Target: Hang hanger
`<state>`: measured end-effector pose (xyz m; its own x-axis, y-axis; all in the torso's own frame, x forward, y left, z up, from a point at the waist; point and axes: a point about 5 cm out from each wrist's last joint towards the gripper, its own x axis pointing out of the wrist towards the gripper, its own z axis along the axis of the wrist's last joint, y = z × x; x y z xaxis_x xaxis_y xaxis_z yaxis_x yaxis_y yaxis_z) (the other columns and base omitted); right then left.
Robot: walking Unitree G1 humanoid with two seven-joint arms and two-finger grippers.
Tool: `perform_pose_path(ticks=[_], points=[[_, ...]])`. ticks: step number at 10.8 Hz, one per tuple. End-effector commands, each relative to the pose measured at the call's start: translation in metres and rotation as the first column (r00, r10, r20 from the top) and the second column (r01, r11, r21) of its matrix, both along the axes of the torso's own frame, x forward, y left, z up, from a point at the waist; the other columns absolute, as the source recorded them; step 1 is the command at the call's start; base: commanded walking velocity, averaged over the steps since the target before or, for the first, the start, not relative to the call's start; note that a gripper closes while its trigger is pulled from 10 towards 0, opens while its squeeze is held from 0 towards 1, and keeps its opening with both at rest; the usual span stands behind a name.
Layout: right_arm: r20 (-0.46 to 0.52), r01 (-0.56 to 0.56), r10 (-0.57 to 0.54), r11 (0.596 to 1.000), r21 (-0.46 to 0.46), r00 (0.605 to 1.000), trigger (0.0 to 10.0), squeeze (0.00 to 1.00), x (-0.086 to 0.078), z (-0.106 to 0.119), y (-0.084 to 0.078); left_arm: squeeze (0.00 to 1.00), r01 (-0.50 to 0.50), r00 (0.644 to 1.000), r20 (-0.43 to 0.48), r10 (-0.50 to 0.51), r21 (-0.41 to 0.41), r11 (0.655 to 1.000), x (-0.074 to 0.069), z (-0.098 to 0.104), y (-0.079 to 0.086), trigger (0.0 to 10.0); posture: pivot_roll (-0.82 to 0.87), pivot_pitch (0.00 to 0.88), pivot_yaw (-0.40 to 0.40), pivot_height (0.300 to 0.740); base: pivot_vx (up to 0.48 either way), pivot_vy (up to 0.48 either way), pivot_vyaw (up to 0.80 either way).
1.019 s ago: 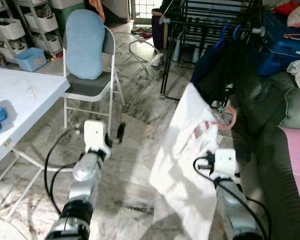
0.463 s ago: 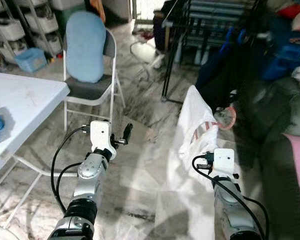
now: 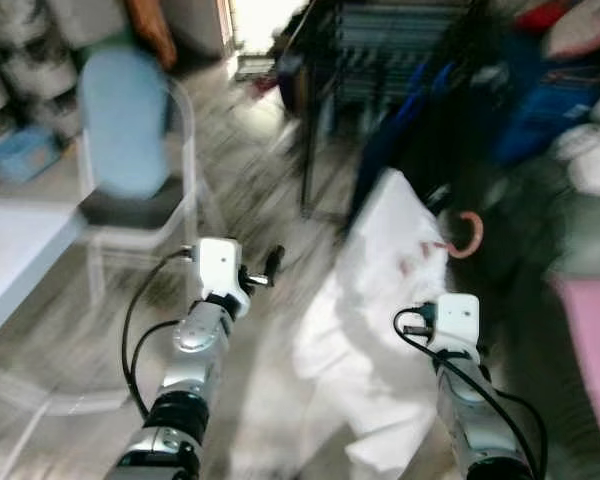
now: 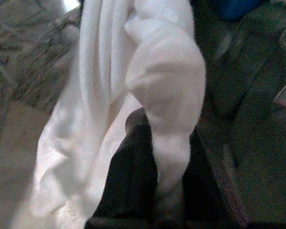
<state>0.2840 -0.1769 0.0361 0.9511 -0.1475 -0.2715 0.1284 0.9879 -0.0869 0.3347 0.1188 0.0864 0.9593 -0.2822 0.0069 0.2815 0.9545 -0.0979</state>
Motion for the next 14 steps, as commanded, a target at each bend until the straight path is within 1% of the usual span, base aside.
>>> perform_pose_path(ticks=[1,3,4,7,10,11,12,13,14], points=[[0.060,-0.023,0.022,1.000,0.021,0.998,10.0,0.00,0.008,0.013,0.011,0.00,-0.026,1.000,-0.009,0.027,0.022,0.999,0.001,-0.001,0.013,10.0,-0.16,0.000,0.034,0.740,0.409,0.247,0.00],[0.059,-0.023,0.022,1.000,0.019,0.998,10.0,0.00,0.009,0.012,0.011,0.00,-0.025,0.999,-0.024,0.025,0.018,1.000,0.003,-0.001,0.013,10.0,-0.16,0.000,0.039,0.740,0.388,0.279,0.00],[0.057,-0.021,0.020,1.000,0.017,0.998,10.0,0.00,0.009,0.012,0.010,0.00,-0.022,0.999,-0.044,0.022,0.000,1.000,0.004,-0.002,0.011,10.0,-0.17,0.000,0.040,0.740,0.277,0.394,0.00],[0.053,-0.016,0.015,1.000,0.011,0.998,10.0,0.00,0.007,0.011,0.009,0.00,-0.010,0.998,-0.061,0.010,0.003,1.000,0.002,-0.006,0.008,10.0,-0.18,0.000,0.036,0.740,0.000,0.440,0.00],[0.046,-0.018,0.017,1.000,0.006,0.999,10.0,0.00,0.006,0.011,0.008,0.00,-0.021,0.996,-0.090,0.022,0.014,1.000,-0.001,-0.013,0.009,10.0,-0.18,0.000,0.024,0.740,0.000,0.446,0.00],[0.045,-0.020,0.019,1.000,0.006,0.999,10.0,0.00,0.006,0.011,0.009,0.00,-0.026,0.994,-0.106,0.030,0.039,0.999,-0.002,-0.015,0.012,10.0,-0.18,0.000,0.024,0.740,0.000,0.476,0.00],[0.038,-0.028,0.028,1.000,0.002,0.999,10.0,0.00,0.006,0.010,0.008,0.00,-0.052,0.993,-0.098,0.059,0.074,0.996,-0.003,-0.016,0.018,10.0,-0.16,0.000,0.006,0.740,0.000,0.000,0.00],[0.021,-0.048,0.048,0.999,-0.008,0.999,10.0,0.00,0.006,0.008,0.007,0.00,-0.033,0.995,-0.089,0.043,0.111,0.993,-0.006,-0.017,0.023,10.0,-0.14,0.000,-0.021,0.740,0.000,0.000,0.00],[0.003,-0.074,0.074,0.997,-0.015,0.997,10.0,0.00,0.005,0.006,0.007,0.00,-0.005,0.996,-0.089,0.021,0.175,0.984,-0.010,-0.020,0.030,10.0,-0.13,0.000,-0.034,0.740,0.000,0.000,0.00]])
